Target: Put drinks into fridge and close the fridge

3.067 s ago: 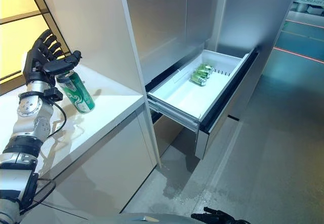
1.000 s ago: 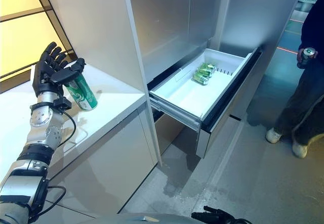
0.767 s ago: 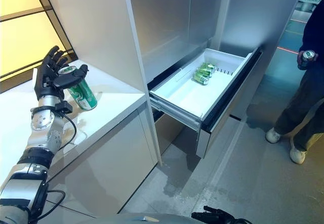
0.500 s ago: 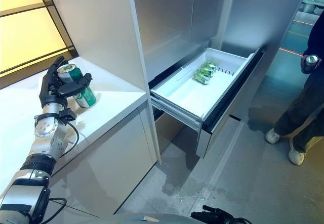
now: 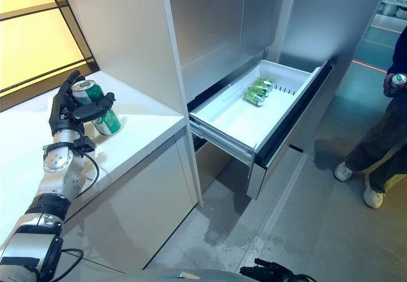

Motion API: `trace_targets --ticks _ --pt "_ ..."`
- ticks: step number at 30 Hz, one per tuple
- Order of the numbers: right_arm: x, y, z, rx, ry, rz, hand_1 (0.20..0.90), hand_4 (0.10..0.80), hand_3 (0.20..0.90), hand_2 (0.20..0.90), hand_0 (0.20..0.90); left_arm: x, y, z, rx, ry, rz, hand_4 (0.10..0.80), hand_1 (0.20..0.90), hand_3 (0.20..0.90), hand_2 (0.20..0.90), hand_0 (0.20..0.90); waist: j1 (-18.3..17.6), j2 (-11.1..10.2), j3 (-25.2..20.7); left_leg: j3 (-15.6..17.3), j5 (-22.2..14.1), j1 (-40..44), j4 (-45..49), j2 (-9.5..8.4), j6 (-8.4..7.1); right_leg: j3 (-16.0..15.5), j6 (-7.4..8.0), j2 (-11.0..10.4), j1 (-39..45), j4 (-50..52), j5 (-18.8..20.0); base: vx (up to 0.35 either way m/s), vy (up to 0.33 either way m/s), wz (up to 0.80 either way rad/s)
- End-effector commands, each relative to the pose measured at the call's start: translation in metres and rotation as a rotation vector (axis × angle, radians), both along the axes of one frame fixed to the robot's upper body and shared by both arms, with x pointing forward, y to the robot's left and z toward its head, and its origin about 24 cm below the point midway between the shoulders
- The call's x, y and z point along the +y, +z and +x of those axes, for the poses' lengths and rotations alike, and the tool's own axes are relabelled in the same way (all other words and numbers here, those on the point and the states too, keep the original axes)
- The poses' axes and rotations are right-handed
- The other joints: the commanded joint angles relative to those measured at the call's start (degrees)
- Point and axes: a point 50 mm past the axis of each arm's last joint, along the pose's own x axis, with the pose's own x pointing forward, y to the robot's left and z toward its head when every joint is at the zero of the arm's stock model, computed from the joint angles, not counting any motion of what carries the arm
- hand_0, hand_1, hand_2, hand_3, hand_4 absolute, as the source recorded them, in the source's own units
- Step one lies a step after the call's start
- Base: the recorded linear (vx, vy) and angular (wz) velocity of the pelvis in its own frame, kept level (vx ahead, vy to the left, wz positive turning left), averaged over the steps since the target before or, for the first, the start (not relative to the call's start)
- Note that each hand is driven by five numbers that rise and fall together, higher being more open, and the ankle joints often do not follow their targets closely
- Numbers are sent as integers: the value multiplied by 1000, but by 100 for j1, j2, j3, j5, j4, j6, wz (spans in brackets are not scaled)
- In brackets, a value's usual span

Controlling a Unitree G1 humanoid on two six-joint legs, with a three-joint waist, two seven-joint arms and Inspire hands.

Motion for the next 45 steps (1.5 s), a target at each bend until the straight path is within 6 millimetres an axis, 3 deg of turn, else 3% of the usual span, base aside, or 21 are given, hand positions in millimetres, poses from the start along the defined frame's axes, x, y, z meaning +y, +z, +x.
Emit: trace_targets --ticks 1,17,20,22,23,26,33,35,36,39,40,45 --pt "-7 -3 -29 106 48 -12 900 800 900 900 900 6 71 7 -323 9 33 800 900 900 900 900 19 14 -103 -57 -677 7 102 -606 568 85 314 -107 -382 581 -173 0 0 0" --pt "-6 -3 -29 110 61 -16 900 800 900 900 900 3 75 13 -336 -23 -13 800 900 900 900 900 -29 32 -146 -38 -684 2 108 -605 561 114 300 -101 -392 597 -204 0 0 0" --pt "-6 -3 -29 108 62 -16 900 800 900 900 900 2 75 13 -338 -27 -20 630 754 730 754 754 -35 33 -141 -36 -686 4 110 -608 563 118 300 -100 -396 604 -204 0 0 0" --pt "-6 -3 -28 109 63 -17 900 800 900 900 900 3 75 14 -338 -27 -22 465 613 565 613 613 -41 35 -144 -39 -688 4 107 -608 563 126 296 -96 -398 605 -208 0 0 0" --pt "-7 -3 -29 110 64 -17 900 800 900 900 900 3 75 14 -338 -31 -28 292 465 392 465 465 -44 36 -146 -45 -686 3 107 -610 564 132 294 -94 -400 607 -210 0 0 0" --pt "-6 -3 -29 109 63 -17 900 800 900 900 900 3 75 14 -336 -37 -35 166 356 266 356 356 -44 37 -149 -49 -688 6 100 -609 565 127 294 -96 -396 603 -212 0 0 0" --pt "-6 -3 -29 109 64 -18 900 800 900 900 900 3 76 15 -330 -37 -29 160 352 260 352 352 -53 37 -152 -55 -689 4 96 -610 564 132 297 -97 -396 599 -212 0 0 0" --pt "-6 -3 -30 111 64 -18 900 800 900 900 900 4 75 15 -329 -35 -30 235 415 335 415 415 -58 34 -150 -55 -692 7 100 -611 564 137 298 -97 -396 603 -213 0 0 0" --pt "-6 -3 -30 111 63 -18 900 800 900 900 900 4 75 15 -329 -35 -30 240 420 340 420 420 -58 34 -150 -54 -692 7 100 -611 564 138 297 -97 -395 603 -213 0 0 0" --pt "-7 -3 -30 111 65 -17 900 800 900 900 900 4 77 15 -339 -39 -31 202 387 302 387 387 -66 32 -155 -46 -695 11 100 -609 564 146 296 -90 -395 603 -215 0 0 0" --pt "-7 -3 -30 108 64 -16 900 800 900 900 900 3 78 15 -344 -43 -31 100 300 200 300 300 -68 30 -153 -43 -694 11 101 -607 563 146 295 -88 -396 606 -214 0 0 0" --pt "-5 -1 -19 45 76 -5 900 800 900 900 900 -7 96 15 -444 -115 -43 100 300 200 300 300 -65 21 -131 -26 -690 20 93 -590 551 135 297 -88 -391 607 -208 0 0 0"
